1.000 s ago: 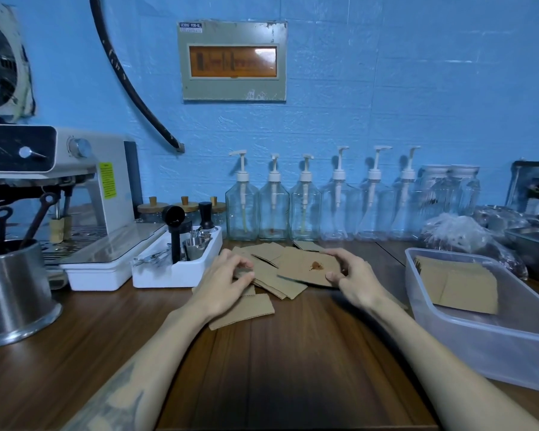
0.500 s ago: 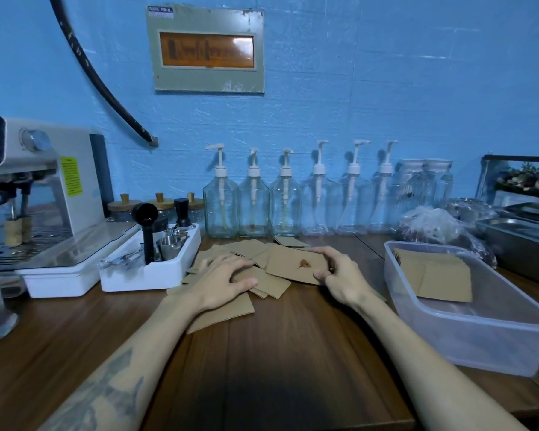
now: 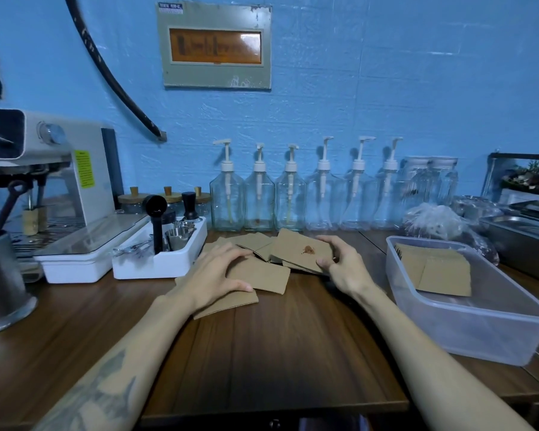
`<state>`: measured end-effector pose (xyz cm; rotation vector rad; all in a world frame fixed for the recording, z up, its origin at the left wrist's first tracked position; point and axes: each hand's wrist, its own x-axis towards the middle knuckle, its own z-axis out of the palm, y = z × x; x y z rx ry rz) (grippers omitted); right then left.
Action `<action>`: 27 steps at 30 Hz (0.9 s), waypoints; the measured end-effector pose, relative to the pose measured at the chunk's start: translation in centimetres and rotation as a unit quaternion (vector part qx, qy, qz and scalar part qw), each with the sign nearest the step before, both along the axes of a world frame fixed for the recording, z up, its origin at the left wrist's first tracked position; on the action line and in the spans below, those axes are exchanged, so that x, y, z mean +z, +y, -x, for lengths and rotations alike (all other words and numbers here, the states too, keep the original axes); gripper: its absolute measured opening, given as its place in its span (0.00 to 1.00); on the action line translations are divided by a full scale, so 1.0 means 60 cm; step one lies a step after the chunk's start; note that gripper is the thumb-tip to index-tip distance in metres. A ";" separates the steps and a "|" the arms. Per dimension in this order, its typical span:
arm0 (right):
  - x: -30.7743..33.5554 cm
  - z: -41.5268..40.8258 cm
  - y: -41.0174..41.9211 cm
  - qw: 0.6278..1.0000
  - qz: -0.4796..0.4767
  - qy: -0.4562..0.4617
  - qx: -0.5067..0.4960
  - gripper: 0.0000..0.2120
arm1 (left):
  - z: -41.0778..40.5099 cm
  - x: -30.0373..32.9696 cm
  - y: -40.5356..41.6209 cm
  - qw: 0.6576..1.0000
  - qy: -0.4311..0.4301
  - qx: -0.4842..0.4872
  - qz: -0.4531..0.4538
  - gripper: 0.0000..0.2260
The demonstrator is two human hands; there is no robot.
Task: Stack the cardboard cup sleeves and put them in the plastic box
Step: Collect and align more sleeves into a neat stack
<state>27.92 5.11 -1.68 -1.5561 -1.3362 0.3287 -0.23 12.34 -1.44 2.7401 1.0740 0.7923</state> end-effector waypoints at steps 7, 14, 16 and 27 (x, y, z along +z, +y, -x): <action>0.001 0.005 -0.007 1.000 -0.004 0.006 0.018 0.20 | -0.012 -0.001 -0.005 0.992 -0.092 -0.002 0.082 0.26; 0.000 0.011 -0.008 0.999 0.010 0.005 0.046 0.20 | -0.005 0.006 -0.004 0.956 -0.218 -0.013 0.196 0.22; -0.001 0.010 -0.006 0.998 0.014 0.005 0.056 0.20 | -0.009 0.013 -0.006 0.937 -0.272 -0.028 0.217 0.22; -0.004 0.021 0.000 0.988 0.021 0.039 0.149 0.24 | -0.037 0.026 -0.042 0.912 -0.355 -0.064 0.194 0.16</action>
